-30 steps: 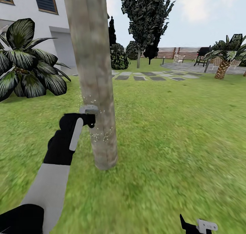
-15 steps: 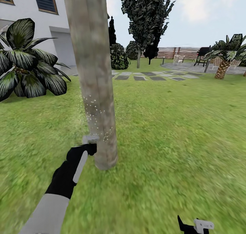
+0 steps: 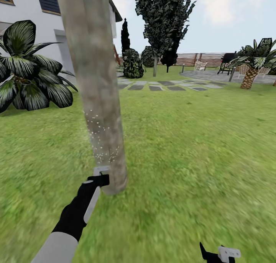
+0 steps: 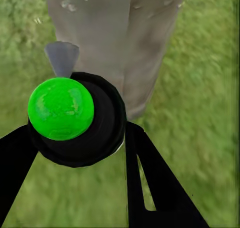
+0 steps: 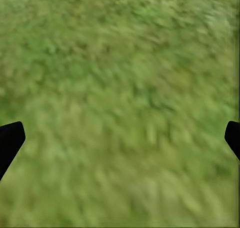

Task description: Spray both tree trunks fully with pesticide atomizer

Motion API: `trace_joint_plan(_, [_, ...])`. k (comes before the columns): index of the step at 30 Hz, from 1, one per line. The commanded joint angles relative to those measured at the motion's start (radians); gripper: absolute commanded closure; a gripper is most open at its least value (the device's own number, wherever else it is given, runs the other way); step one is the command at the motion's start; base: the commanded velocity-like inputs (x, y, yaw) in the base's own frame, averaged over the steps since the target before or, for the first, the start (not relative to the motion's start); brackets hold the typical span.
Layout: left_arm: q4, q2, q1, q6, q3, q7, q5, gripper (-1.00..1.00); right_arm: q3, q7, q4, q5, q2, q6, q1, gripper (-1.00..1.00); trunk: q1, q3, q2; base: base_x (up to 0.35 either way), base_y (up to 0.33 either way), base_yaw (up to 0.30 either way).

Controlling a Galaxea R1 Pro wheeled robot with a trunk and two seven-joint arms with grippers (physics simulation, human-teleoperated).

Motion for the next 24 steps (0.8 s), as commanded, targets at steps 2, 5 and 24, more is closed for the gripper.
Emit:
trace_joint_plan(2, [0.000, 0.000, 0.000, 0.000, 0.000, 0.000, 0.000, 1.00, 0.000, 0.000, 0.000, 0.000, 0.000, 0.000, 0.000, -1.00, 0.000, 0.000, 0.000, 0.230, -0.204, 0.000])
trace_joint_plan(5, [0.000, 0.000, 0.000, 0.000, -0.001, 0.000, 0.000, 1.00, 0.000, 0.000, 0.000, 0.000, 0.000, 0.000, 0.000, -1.00, 0.000, 0.000, 0.000, 0.231, -0.204, 0.000])
trace_joint_plan(24, [0.000, -0.003, 0.000, 0.000, -0.002, 0.001, 0.001, 1.00, 0.000, 0.000, 0.000, 0.000, 0.000, 0.000, 0.000, -1.00, 0.000, 0.006, 0.000, 0.131, -0.254, 0.088])
